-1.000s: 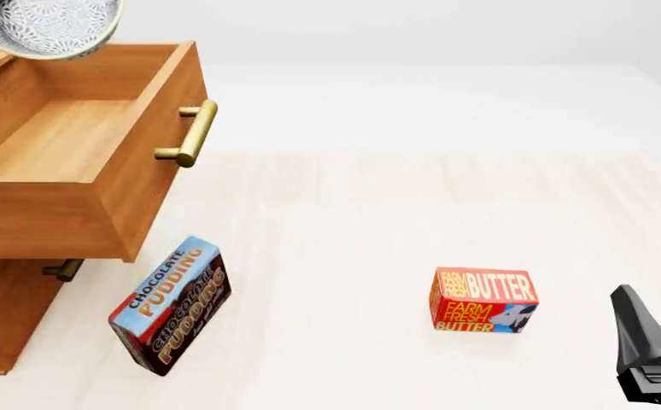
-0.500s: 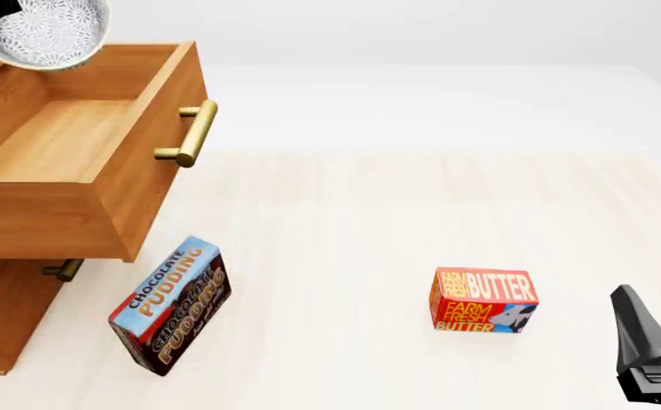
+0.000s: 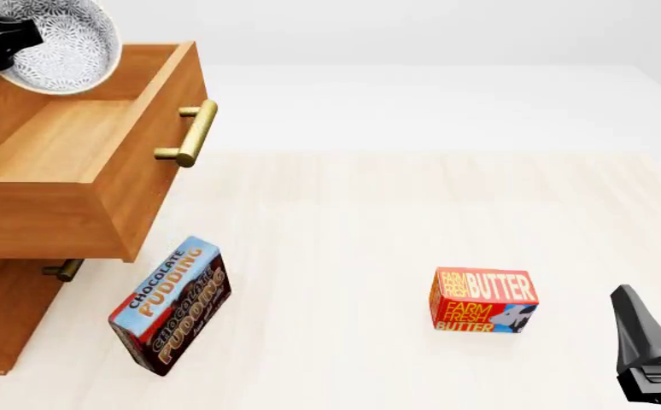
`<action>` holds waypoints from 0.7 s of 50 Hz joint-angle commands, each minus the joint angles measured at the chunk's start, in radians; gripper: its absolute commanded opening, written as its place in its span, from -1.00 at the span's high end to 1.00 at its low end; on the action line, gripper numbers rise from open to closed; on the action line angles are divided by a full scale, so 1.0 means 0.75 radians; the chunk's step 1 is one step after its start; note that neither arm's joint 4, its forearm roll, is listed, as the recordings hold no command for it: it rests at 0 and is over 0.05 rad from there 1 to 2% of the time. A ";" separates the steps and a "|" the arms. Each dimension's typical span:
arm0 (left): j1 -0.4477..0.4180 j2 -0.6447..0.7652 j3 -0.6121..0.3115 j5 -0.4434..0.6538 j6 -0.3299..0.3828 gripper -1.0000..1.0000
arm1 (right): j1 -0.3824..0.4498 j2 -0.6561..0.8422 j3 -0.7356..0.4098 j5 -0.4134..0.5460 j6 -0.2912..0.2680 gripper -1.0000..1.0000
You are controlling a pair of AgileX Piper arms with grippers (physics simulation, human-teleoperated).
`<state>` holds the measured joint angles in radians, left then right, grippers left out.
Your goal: Put the bowl in the top drawer of the cabinet.
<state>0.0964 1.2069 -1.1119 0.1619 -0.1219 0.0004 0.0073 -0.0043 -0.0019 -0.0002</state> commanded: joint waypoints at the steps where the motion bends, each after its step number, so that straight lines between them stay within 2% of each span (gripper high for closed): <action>1: 0.026 0.022 0.025 -0.030 0.022 1.00 | 0.000 0.000 0.000 0.000 0.000 -1.00; 35: 0.063 0.130 0.132 -0.129 0.048 1.00 | 0.000 0.000 0.000 0.000 0.000 -1.00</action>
<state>0.1327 1.2838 -1.0314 0.0889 -0.0991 0.0004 0.0074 -0.0043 -0.0019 -0.0003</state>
